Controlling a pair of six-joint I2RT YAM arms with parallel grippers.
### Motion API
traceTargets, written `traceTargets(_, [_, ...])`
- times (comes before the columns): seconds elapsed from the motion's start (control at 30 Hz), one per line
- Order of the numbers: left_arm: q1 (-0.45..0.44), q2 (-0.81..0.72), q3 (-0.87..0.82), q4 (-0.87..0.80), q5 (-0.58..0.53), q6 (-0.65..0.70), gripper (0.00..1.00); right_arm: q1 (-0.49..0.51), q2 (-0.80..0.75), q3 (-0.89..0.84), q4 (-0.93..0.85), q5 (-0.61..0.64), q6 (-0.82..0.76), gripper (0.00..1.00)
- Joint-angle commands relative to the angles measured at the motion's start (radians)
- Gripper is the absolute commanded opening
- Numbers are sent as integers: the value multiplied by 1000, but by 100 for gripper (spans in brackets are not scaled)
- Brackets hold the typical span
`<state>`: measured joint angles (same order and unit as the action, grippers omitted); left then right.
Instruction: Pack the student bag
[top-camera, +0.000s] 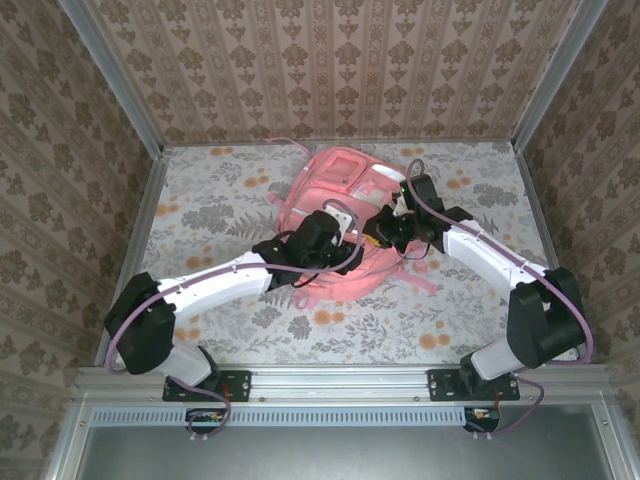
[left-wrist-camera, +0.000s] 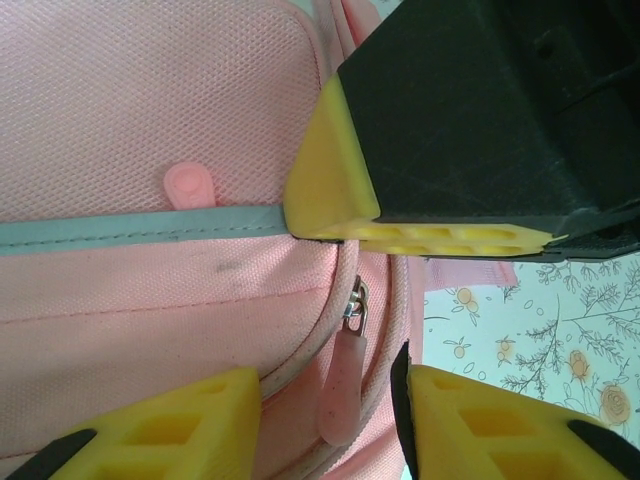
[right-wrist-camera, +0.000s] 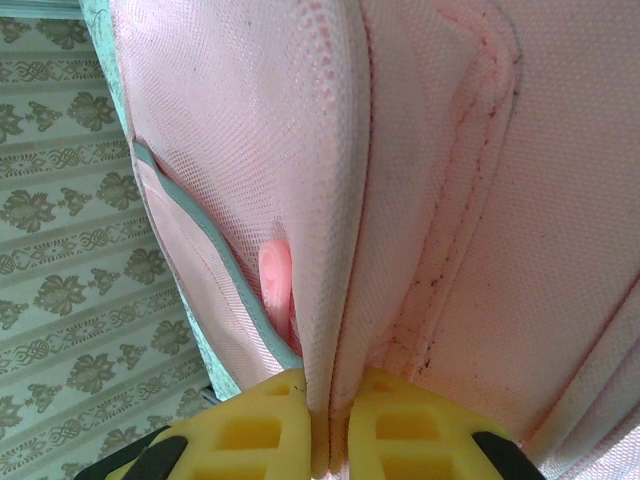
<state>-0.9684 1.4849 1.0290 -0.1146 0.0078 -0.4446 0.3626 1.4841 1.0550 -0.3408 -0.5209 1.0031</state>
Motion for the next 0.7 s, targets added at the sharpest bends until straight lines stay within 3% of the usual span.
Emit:
traceTargets(0.0, [-6,-47,-11,-29,-14,-25,43,9,-28,28,53,-71,22,11])
traceTargets(0.2, [-7,-109,-74,-11,8,-80,47,17,-18,36,75,-87,37,10])
traceTargets(0.67, [1,-44,-45,12,16,-102,48,39,2,58,92,-110,49,10])
